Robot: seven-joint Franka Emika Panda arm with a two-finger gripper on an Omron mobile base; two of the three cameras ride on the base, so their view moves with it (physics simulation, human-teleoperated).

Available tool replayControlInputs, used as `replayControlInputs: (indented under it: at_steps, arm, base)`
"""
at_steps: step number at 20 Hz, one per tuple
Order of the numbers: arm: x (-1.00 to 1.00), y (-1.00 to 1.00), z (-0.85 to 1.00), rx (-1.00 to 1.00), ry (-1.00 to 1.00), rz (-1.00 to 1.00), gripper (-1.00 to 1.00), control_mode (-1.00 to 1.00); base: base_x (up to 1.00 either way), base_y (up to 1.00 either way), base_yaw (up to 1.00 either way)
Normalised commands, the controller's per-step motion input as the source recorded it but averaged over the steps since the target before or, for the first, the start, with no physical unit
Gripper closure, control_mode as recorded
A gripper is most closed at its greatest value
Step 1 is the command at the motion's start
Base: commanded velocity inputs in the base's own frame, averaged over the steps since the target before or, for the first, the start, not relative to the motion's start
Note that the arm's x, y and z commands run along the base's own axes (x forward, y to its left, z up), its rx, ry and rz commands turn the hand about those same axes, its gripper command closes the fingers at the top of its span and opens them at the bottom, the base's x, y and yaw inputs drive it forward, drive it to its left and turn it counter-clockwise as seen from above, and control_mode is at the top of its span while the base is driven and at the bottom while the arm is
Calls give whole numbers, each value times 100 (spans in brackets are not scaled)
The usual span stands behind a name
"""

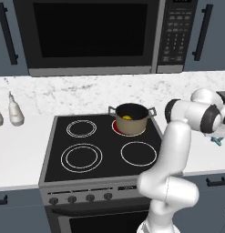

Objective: Put the avocado and lemon in the pot. Retrieve the spatula and lightly stir the vegetables in the pot.

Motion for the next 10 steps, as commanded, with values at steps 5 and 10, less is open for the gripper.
replayControlInputs:
  at_steps: [5,10]
  arm:
    - [-81,22,65,5,-26,0,100,-100]
    - [-70,31,82,15,-29,0,100,-100]
  base:
    - [0,0,0]
    - [0,0,0]
